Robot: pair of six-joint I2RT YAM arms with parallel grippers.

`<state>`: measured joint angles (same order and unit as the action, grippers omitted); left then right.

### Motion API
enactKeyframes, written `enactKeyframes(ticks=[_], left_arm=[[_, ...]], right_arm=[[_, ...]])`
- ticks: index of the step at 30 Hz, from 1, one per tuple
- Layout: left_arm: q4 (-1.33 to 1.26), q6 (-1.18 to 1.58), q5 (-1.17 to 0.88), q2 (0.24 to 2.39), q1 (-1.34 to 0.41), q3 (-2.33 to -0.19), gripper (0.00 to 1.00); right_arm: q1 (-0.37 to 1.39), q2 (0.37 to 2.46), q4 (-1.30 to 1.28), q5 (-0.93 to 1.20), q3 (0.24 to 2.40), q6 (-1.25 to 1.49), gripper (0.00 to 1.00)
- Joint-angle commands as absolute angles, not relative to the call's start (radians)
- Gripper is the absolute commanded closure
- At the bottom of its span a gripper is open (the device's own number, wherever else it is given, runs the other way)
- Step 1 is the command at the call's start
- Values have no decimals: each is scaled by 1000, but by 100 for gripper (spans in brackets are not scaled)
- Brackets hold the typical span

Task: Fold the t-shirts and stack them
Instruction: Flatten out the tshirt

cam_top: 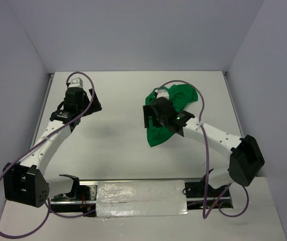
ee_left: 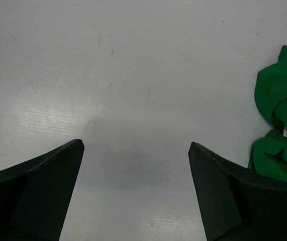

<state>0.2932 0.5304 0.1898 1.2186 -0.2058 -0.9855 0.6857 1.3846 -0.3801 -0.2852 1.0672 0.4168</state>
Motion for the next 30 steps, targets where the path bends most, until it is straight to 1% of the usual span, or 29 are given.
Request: enactKeyframes(ticks=[1,6,10,18,20,21,22,24,25,27,28,30], left_arm=[[311,554,222,1201,-199,-999,1],[316,571,218,1212,-196,-986,1],[319,577,212,1215,-195,-986,0],[319,581,212,1218,-195,-982,1],[319,581,209,1216,-195,-982,1],[319,580,209,1216,-195,-982,1],[321,580,210,1215,-195,-982,1],[321,577,213,1212,-193,-982,1],[321,577,215,1212,-195,-982,1],[325,575,218,1212,-193,-985,1],[325,577,218,1209,-195,-985,1],[331,575,225,1203,-193,-988,1]], right_arm=[[805,1445,-434,-336,1049,448,0],[827,1575,-451,-397,1040,503,0],[828,1676,-486,-440,1077,502,0],[825,1795,-434,-414,1069,515,0],[827,1802,-408,-403,1059,518,7],[825,1807,-399,-397,1055,515,13],[827,1806,-381,-397,1051,514,27],[824,1799,-365,-397,1042,505,47],[825,1798,-359,-396,1040,502,64],[822,1792,-342,-390,1040,485,83],[821,1792,-344,-390,1045,482,100],[819,1781,-365,-390,1071,465,100]])
